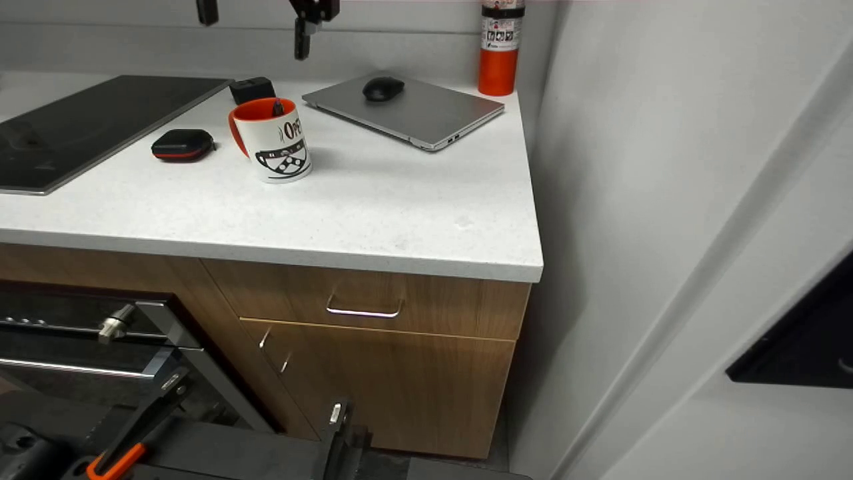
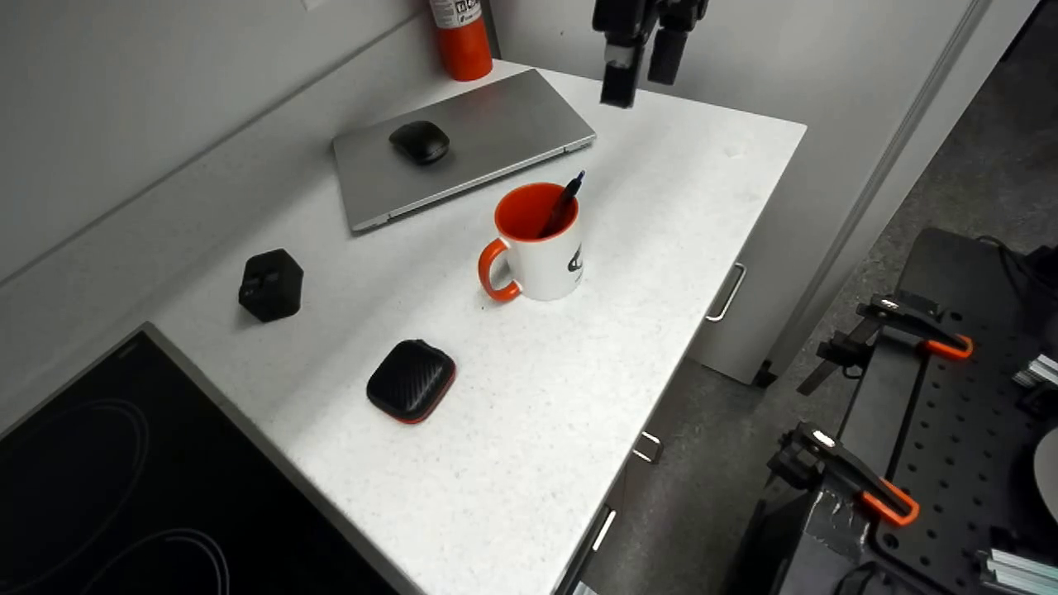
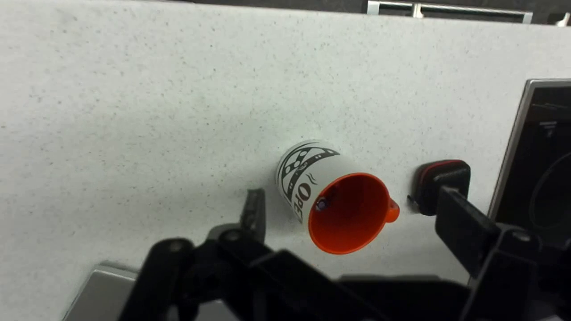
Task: Take the pen from the white cup and place it on the table
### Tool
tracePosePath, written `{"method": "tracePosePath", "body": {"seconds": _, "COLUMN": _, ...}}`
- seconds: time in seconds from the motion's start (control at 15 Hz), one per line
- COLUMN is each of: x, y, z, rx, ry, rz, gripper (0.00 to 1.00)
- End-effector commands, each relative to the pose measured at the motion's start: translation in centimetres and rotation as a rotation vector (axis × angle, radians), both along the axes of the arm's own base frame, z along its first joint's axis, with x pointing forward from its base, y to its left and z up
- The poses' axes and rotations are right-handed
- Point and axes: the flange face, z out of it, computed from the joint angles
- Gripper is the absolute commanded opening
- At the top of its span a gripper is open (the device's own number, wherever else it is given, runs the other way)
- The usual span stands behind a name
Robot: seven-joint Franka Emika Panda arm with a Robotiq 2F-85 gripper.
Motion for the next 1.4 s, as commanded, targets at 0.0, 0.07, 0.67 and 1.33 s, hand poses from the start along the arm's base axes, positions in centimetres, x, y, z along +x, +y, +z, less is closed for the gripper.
{"method": "tracePosePath", "body": {"seconds": 0.0, "x": 2.3, "y": -0.8, "z": -3.2, "rx": 0.087, "ry": -0.003, "rz": -0.068, "gripper": 1.0}}
{"method": "tracePosePath", "body": {"seconds": 0.07, "x": 2.5, "y": -0.8, "z": -4.2, "rx": 0.108, "ry": 0.01, "rz": -0.08, "gripper": 1.0}}
{"method": "tracePosePath", "body": {"seconds": 0.67, "x": 4.7, "y": 0.1, "z": -8.9, "rx": 0.272, "ry": 0.064, "rz": -0.11, "gripper": 1.0}}
{"method": "tracePosePath", "body": {"seconds": 1.33, "x": 4.9, "y": -0.8, "z": -9.5, "rx": 0.286, "ry": 0.103, "rz": -0.145, "gripper": 0.19}}
